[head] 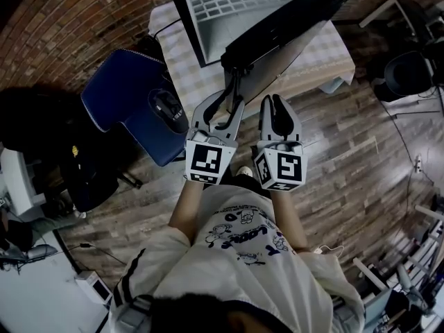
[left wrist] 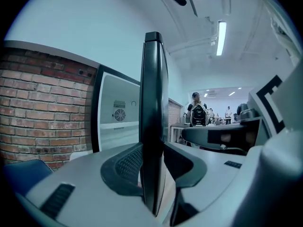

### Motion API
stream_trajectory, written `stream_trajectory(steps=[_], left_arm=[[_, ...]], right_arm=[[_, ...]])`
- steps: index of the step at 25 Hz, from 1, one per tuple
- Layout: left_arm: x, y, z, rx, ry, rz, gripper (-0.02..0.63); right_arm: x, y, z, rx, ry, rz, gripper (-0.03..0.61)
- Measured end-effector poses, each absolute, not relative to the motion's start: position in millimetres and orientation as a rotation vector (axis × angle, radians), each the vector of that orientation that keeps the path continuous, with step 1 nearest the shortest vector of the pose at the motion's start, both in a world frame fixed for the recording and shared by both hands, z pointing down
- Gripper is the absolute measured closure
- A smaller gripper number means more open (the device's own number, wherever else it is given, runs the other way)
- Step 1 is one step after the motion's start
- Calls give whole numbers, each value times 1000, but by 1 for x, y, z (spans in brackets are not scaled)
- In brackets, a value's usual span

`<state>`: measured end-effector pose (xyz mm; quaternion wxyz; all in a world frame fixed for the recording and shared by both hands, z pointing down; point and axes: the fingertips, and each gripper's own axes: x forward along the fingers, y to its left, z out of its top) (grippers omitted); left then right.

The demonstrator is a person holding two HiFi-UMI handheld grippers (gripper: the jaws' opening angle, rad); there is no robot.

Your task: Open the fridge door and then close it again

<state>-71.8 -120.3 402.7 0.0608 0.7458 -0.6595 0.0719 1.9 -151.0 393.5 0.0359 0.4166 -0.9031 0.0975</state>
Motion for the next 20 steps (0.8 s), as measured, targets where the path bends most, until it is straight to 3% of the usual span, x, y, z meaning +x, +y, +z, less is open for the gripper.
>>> stream_trajectory(steps=[20], left_arm=[[19,-94,402,2395,-1859,242,477]], right_arm=[[81,-122,393,1389,-2725,275,508]])
